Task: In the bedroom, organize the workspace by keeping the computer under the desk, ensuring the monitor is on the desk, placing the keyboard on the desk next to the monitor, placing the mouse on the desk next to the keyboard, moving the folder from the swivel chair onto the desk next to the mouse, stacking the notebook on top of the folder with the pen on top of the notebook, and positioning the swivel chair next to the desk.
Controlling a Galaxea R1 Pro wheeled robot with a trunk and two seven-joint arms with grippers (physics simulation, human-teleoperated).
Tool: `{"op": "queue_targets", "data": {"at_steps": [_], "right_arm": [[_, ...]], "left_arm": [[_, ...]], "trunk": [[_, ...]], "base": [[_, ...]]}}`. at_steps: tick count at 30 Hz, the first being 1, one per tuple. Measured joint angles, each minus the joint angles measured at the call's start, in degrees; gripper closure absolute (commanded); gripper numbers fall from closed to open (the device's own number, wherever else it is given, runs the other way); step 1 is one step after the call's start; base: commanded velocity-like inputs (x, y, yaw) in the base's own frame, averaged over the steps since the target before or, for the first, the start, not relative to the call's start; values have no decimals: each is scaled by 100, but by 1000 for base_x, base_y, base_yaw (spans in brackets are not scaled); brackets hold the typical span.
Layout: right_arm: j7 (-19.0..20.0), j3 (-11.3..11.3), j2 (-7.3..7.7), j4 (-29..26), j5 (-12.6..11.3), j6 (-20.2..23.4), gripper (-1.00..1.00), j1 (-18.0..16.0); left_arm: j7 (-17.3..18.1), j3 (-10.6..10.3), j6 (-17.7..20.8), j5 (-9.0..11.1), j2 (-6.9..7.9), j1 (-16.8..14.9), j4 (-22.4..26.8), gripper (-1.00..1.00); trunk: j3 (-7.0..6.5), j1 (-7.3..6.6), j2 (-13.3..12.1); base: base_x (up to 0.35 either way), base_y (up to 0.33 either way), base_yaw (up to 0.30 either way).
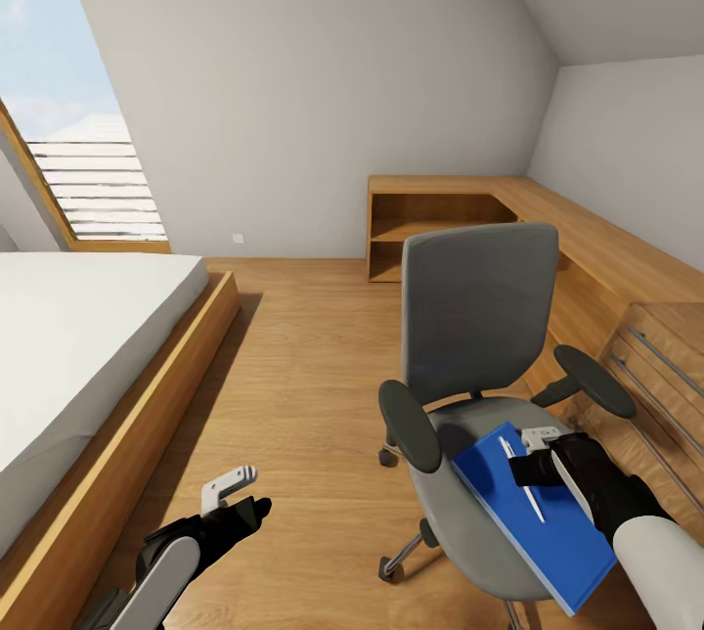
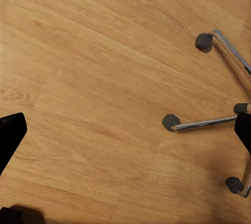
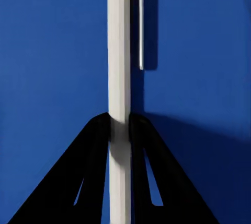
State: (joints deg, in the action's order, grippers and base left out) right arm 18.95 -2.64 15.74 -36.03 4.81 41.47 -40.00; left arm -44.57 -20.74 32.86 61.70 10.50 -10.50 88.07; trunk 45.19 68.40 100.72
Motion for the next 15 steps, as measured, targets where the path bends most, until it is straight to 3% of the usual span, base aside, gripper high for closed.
{"op": "queue_targets", "data": {"at_steps": [11, 15], "right_arm": [[-3, 9, 0, 2, 10, -3, 100, 0], [-24, 4, 4, 155, 95, -19, 100, -2]], "left_arm": [[44, 1, -8, -1, 9, 0, -2, -100], [65, 2, -16, -1, 24, 1, -13, -100]], "trunk": [[0, 0, 0], [-71, -88, -158]], "base": [[0, 0, 0], [0, 0, 0]]}}
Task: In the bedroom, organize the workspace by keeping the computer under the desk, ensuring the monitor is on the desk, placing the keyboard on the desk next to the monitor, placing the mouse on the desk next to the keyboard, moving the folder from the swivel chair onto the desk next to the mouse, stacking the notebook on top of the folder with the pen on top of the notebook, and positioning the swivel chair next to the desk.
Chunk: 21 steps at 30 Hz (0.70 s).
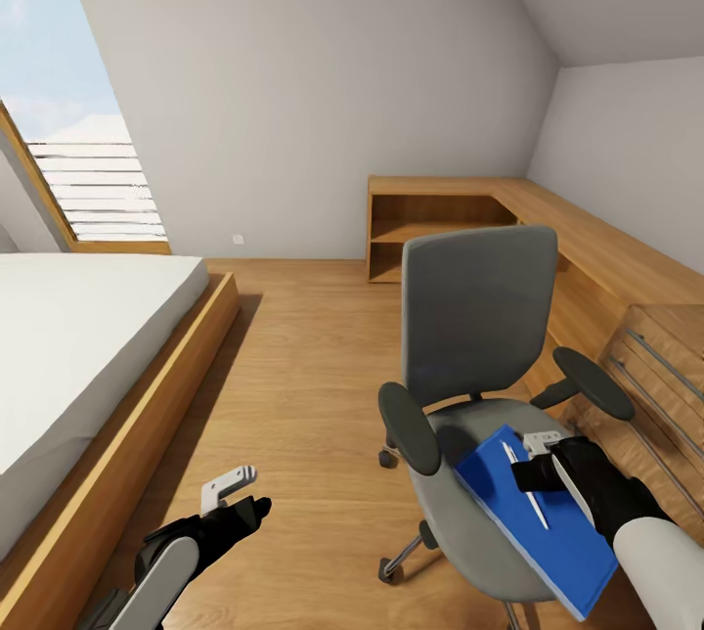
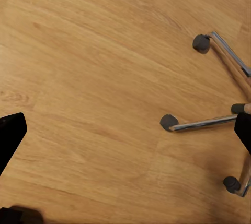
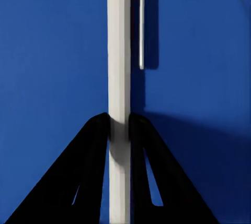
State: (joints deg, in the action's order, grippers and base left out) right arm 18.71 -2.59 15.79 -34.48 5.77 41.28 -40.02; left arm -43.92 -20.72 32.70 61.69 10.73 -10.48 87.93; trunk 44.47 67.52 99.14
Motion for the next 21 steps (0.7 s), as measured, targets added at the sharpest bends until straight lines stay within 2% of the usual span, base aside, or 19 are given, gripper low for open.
{"op": "queue_targets", "data": {"at_steps": [21], "right_arm": [[-5, 12, -1, 37, 12, -19, 100, 4]], "left_arm": [[-34, -9, -2, -8, 3, -1, -3, -100]], "trunk": [[-376, -460, -843]], "base": [[0, 0, 0]]}}
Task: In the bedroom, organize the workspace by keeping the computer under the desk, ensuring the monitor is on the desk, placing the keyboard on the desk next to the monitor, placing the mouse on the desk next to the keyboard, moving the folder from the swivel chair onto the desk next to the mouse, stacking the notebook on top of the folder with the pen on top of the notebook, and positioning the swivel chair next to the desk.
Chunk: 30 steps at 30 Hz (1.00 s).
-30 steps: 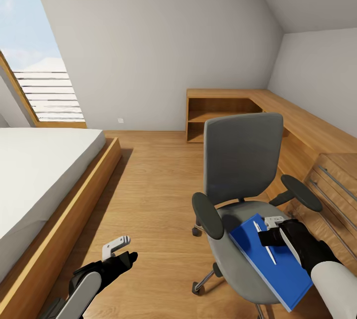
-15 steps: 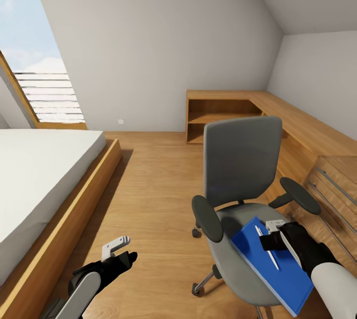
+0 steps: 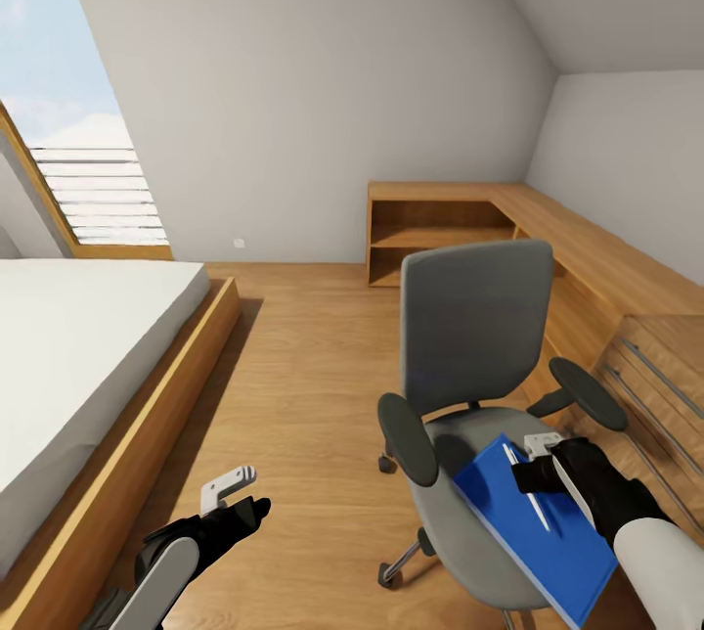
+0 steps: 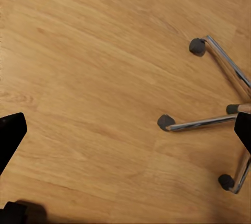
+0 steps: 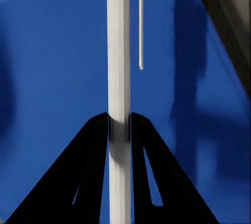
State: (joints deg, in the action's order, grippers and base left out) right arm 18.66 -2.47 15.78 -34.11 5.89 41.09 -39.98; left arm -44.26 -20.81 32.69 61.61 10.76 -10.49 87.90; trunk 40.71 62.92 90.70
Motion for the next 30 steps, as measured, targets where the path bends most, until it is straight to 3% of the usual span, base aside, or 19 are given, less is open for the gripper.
{"op": "queue_targets", "data": {"at_steps": [7, 13, 23, 30], "right_arm": [[1, 7, 7, -259, -5, -5, 100, 1], [1, 6, 9, -794, -15, 56, 100, 143], [-4, 84, 0, -2560, -25, 869, 100, 926], [-19, 450, -26, -3828, -29, 1268, 100, 1459]], "left_arm": [[-4, -1, 0, 0, -3, 0, -14, -100], [-5, -1, 3, 0, -1, 0, -25, -100], [-10, -6, 7, -4, 0, 0, -26, -100], [-13, -23, 9, -8, -5, 0, -26, -100]], "trunk": [[-126, -154, -281], [-233, -286, -522], [-413, -505, -923], [-539, -659, -1203]], "base": [[0, 0, 0], [0, 0, 0], [0, 0, 0], [0, 0, 0]]}}
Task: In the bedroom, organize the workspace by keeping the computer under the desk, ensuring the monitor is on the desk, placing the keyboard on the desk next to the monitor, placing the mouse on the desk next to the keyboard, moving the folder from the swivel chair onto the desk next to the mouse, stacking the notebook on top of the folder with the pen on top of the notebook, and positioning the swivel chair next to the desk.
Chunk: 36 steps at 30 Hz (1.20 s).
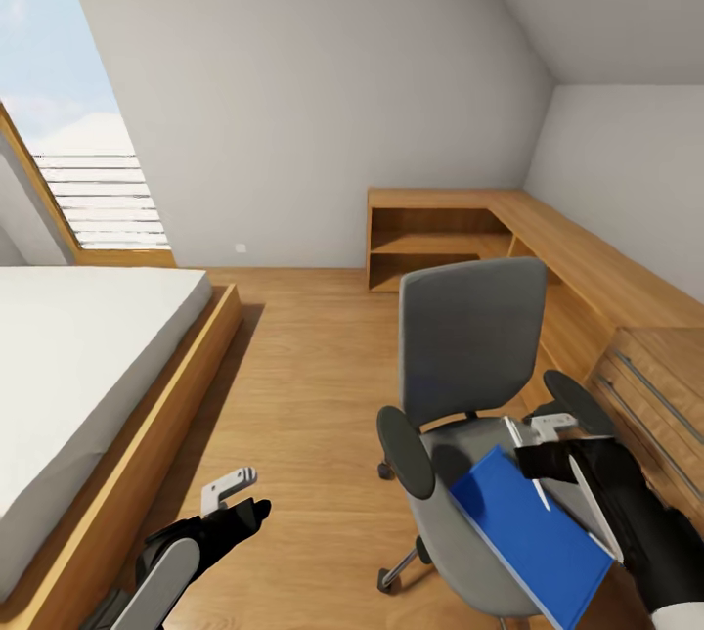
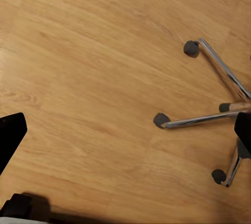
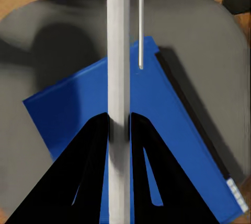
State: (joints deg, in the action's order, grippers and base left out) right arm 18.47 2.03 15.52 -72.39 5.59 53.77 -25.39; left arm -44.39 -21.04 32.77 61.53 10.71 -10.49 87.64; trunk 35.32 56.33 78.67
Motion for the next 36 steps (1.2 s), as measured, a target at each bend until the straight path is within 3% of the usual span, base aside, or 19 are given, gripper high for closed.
{"op": "queue_targets", "data": {"at_steps": [4, 7, 10, 17, 28, 36], "right_arm": [[-1, 581, -181, -854, 1, 220, 100, 364], [-2, 1072, -391, -1135, 7, 327, 100, 441], [-3, 1240, -476, -1244, 4, 350, 100, 458], [-2, 1369, -568, -1338, 2, 370, 100, 469], [-2, 1391, -576, -1441, 5, 374, 100, 471], [-1, 1392, -576, -1440, -3, 367, 100, 473]], "left_arm": [[0, -15, 0, 7, -5, 0, 0, -100], [0, -20, 0, 9, -10, 0, 0, -100], [0, -21, 0, 14, -12, 0, 0, -100], [0, -26, 0, 17, -21, 0, 0, -100], [12, -30, 0, 17, -21, 0, 0, -100], [17, -31, 1, 16, -21, -1, -1, -100]], "trunk": [[-72, -88, -160], [-126, -154, -281], [-180, -220, -401], [-305, -373, -682], [-503, -615, -1124], [-679, -791, -1445]], "base": [[0, 0, 0], [0, 0, 0], [0, 0, 0], [0, 0, 0], [0, 0, -4], [0, 0, -169]]}}
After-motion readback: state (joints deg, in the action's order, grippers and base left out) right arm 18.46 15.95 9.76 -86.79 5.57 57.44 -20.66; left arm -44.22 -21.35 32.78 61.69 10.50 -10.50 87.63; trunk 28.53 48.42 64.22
